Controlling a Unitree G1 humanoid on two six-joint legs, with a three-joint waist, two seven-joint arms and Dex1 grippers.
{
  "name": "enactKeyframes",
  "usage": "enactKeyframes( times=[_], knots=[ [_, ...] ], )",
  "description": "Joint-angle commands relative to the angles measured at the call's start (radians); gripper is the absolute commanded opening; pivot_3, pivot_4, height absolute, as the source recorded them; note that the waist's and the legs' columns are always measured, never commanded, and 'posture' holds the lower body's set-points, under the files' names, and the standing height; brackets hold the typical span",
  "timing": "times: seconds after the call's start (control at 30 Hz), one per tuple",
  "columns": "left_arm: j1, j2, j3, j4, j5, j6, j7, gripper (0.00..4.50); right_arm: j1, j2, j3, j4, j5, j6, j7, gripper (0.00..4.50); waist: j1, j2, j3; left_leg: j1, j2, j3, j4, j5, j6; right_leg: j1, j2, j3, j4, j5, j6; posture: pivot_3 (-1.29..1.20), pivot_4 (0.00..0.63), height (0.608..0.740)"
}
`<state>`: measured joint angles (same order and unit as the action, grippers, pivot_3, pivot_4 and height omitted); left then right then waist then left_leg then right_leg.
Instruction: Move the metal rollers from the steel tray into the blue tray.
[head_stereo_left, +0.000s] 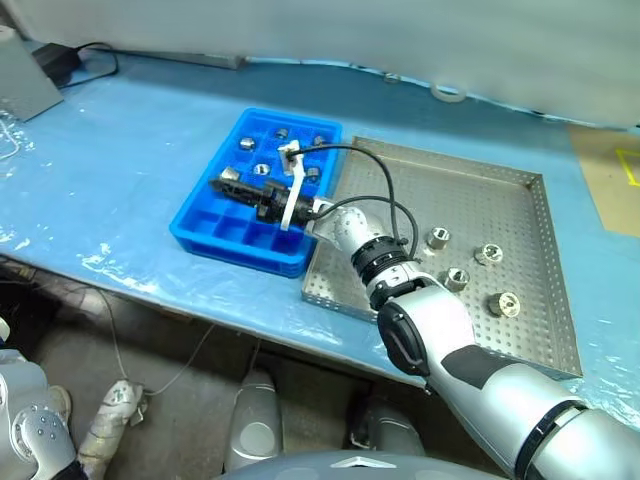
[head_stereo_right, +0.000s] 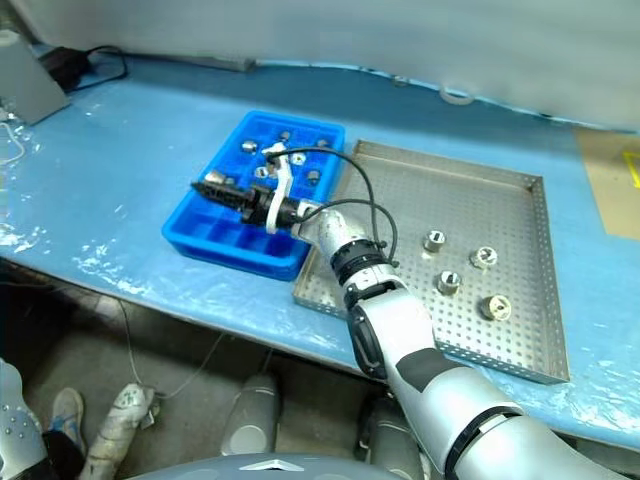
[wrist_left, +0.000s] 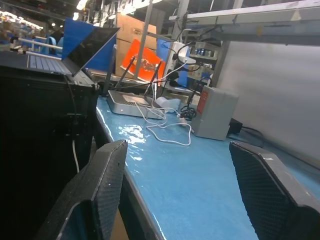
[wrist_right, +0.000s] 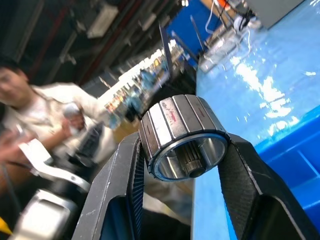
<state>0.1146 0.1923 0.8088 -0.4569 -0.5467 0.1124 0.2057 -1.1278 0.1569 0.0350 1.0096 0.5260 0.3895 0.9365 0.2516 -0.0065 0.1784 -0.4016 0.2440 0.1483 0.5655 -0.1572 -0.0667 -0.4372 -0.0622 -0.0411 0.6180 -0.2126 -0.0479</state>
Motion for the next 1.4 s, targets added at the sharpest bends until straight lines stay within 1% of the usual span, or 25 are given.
enactKeyframes(
  times=[0.03, 0.07, 0.23, 0.37, 0.5, 0.57, 0.67, 0.87, 0.97, 1.13, 1.2, 1.3, 1.37, 1.4],
  knots=[
    [0.024, -0.007, -0.026, -0.056, 0.013, -0.013, -0.013, 3.55, -0.025, 0.239, 0.054, -0.003, -0.081, -0.142, -0.025, 1.73, 0.009, 0.0, 0.0, 0.001, 0.0, -0.001, 0.0, 0.0, 0.0, 0.0, 0.0, 0.0, 0.001, -0.002, 0.003, 0.5, 0.15, 0.74],
    [0.034, 0.0, -0.056, -0.06, 0.031, -0.01, -0.032, 3.55, -0.026, 0.243, 0.065, 0.003, -0.104, -0.186, -0.05, 1.73, 0.013, 0.0, 0.0, 0.001, 0.0, -0.001, -0.001, 0.0, -0.001, -0.001, 0.0, 0.0, 0.002, -0.003, 0.005, 0.5, 0.15, 0.74],
    [0.041, 0.014, -0.219, -0.077, 0.091, 0.007, -0.111, 3.55, -0.039, 0.267, 0.117, 0.022, -0.191, -0.343, -0.121, 1.73, 0.025, 0.0, 0.0, 0.001, 0.0, -0.002, -0.001, 0.002, -0.003, -0.001, 0.0, 0.0, 0.003, -0.003, 0.005, 0.49, 0.15, 0.74],
    [0.02, -0.001, -0.272, -0.068, 0.112, 0.004, -0.109, 3.55, -0.075, 0.295, 0.145, 0.068, -0.251, -0.429, -0.2, 1.73, 0.019, 0.0, 0.0, 0.0, 0.0, -0.002, -0.001, 0.002, -0.003, -0.003, 0.002, 0.002, 0.003, 0.0, 0.0, 0.48, 0.15, 0.74],
    [0.023, -0.006, -0.293, -0.07, 0.12, 0.009, -0.116, 3.55, -0.115, 0.314, 0.172, 0.124, -0.312, -0.472, -0.261, 1.73, 0.006, 0.0, 0.0, -0.002, 0.0, -0.002, -0.001, 0.002, -0.004, -0.004, 0.003, 0.003, 0.003, 0.0, 0.0, 0.49, 0.15, 0.74],
    [0.032, -0.018, -0.287, -0.072, 0.115, 0.003, -0.112, 3.55, -0.143, 0.329, 0.201, 0.154, -0.363, -0.495, -0.296, 1.73, -0.003, 0.0, 0.0, -0.002, 0.0, -0.002, -0.001, 0.002, -0.004, -0.005, 0.003, 0.003, 0.003, 0.0, -0.001, 0.49, 0.15, 0.74],
    [0.041, -0.031, -0.275, -0.072, 0.113, -0.004, -0.109, 3.55, -0.188, 0.356, 0.208, 0.186, -0.394, -0.512, -0.324, 1.73, -0.014, 0.0, 0.0, -0.002, 0.0, -0.002, -0.001, 0.002, -0.004, -0.006, 0.003, 0.003, 0.003, 0.0, -0.001, 0.5, 0.15, 0.74],
    [0.066, -0.05, -0.274, -0.091, 0.119, -0.013, -0.105, 3.55, -0.262, 0.407, 0.25, 0.219, -0.471, -0.58, -0.362, 1.73, -0.012, 0.0, 0.0, -0.002, 0.0, -0.002, -0.001, 0.002, -0.004, -0.006, 0.003, 0.003, 0.003, 0.0, -0.001, 0.53, 0.15, 0.74],
    [0.072, -0.06, -0.278, -0.095, 0.124, -0.018, -0.101, 3.55, -0.271, 0.417, 0.29, 0.238, -0.537, -0.615, -0.44, 1.73, -0.009, 0.001, 0.0, -0.003, 0.0, -0.002, -0.001, 0.002, -0.004, -0.006, 0.003, 0.003, 0.003, 0.0, -0.001, 0.54, 0.15, 0.74],
    [0.077, -0.077, -0.291, -0.098, 0.137, -0.026, -0.102, 3.55, -0.295, 0.4, 0.264, 0.274, -0.557, -0.57, -0.551, 1.73, -0.008, 0.001, 0.0, -0.002, 0.0, -0.002, -0.001, 0.002, -0.004, -0.006, 0.003, 0.003, 0.004, 0.0, -0.001, 0.53, 0.15, 0.74],
    [0.079, -0.085, -0.295, -0.092, 0.138, -0.029, -0.107, 3.55, -0.293, 0.38, 0.261, 0.282, -0.564, -0.569, -0.553, 1.73, -0.008, 0.001, 0.0, -0.002, 0.0, -0.002, -0.001, 0.002, -0.004, -0.006, 0.003, 0.003, 0.004, 0.0, -0.001, 0.53, 0.15, 0.74],
    [0.07, -0.09, -0.309, -0.075, 0.136, -0.03, -0.118, 3.55, -0.293, 0.351, 0.206, 0.291, -0.519, -0.531, -0.492, 1.73, -0.008, 0.001, 0.0, -0.002, 0.0, -0.002, -0.001, 0.002, -0.004, -0.006, 0.003, 0.003, 0.004, 0.0, -0.001, 0.53, 0.15, 0.74],
    [0.059, -0.087, -0.316, -0.068, 0.139, -0.028, -0.122, 3.55, -0.297, 0.338, 0.186, 0.294, -0.519, -0.522, -0.49, 1.73, -0.008, 0.001, 0.0, -0.002, 0.0, -0.002, -0.001, 0.002, -0.004, -0.006, 0.003, 0.003, 0.005, 0.0, -0.001, 0.53, 0.15, 0.74],
    [0.047, -0.077, -0.325, -0.057, 0.146, -0.021, -0.128, 3.55, -0.301, 0.327, 0.177, 0.299, -0.522, -0.512, -0.496, 1.73, -0.008, 0.001, 0.0, -0.002, 0.0, -0.002, -0.001, 0.002, -0.004, -0.006, 0.003, 0.003, 0.005, 0.0, -0.001, 0.48, 0.15, 0.74]
  ],
)
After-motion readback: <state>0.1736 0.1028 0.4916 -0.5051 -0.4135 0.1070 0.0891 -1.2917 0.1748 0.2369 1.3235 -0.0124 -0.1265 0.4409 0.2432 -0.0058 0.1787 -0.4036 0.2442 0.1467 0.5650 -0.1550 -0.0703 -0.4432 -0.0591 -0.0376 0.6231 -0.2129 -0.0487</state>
